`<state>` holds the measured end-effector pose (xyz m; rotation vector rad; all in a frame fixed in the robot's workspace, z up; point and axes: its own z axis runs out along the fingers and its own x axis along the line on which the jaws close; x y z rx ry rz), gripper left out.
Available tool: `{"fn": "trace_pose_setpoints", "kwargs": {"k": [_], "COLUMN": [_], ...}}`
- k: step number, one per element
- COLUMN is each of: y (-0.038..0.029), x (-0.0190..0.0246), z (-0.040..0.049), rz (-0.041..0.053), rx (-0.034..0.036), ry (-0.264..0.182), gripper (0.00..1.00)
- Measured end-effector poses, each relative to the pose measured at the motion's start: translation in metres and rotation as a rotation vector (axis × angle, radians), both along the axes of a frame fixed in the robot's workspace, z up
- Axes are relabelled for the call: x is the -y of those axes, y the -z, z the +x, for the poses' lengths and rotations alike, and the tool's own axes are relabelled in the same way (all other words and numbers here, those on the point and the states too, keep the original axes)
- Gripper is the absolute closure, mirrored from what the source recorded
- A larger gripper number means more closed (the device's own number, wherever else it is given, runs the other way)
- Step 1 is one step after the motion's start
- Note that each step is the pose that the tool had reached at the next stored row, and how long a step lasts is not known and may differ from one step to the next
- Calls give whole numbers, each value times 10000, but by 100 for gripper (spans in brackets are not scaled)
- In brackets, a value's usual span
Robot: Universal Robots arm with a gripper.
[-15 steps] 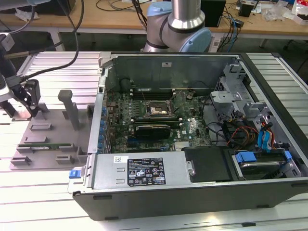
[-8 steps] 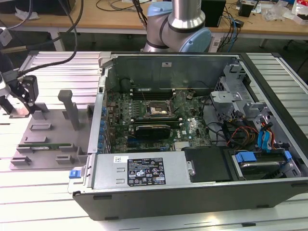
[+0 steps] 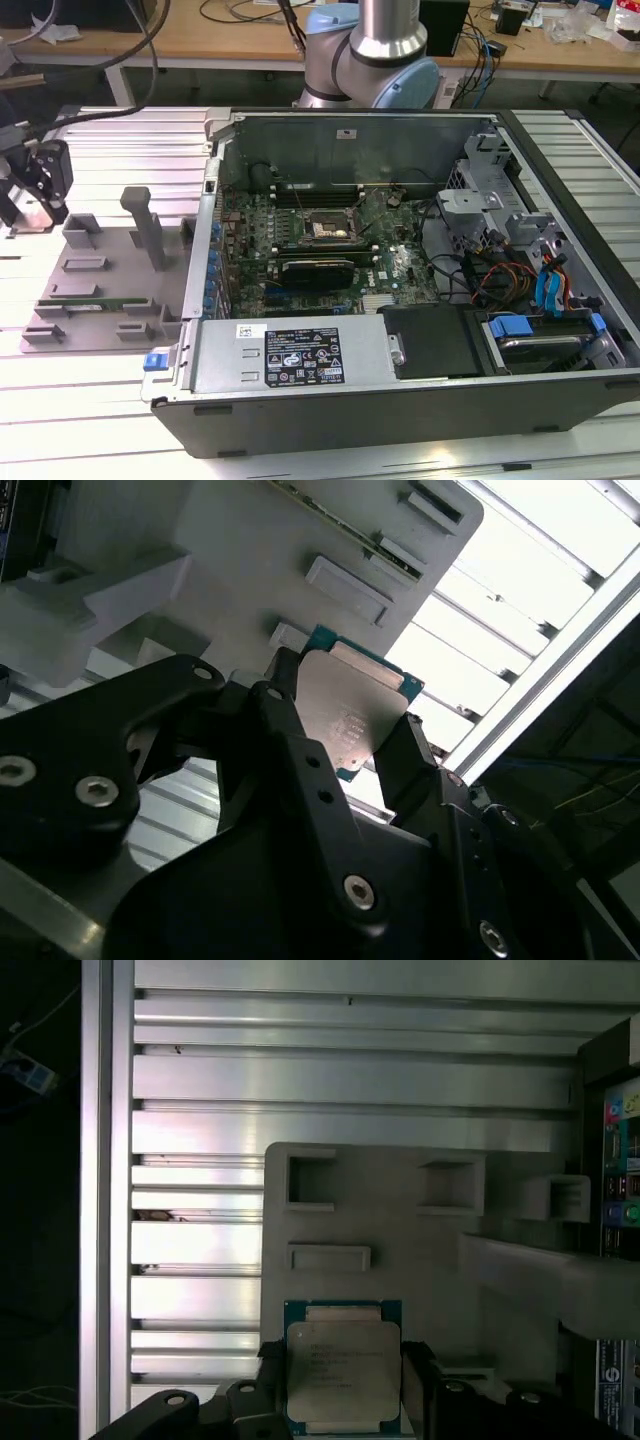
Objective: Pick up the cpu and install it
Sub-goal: 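Pick up the cpu and move it towards the insertion slot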
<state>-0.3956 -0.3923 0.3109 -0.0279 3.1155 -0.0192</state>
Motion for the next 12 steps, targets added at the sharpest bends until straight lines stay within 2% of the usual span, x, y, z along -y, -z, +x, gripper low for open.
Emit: {"fn": "trace_pose_setpoints", "kwargs": {"k": [3,6,9,12], "y": [-154,-271,-377,-455], "x": [-3,-5,-8,-10], "z": [0,0,0,0], "rz": [0,-1,0,0], "rx": [0,-1,0,0], "ry": [0,0,0,0], "gripper": [45,45,45,45]}}
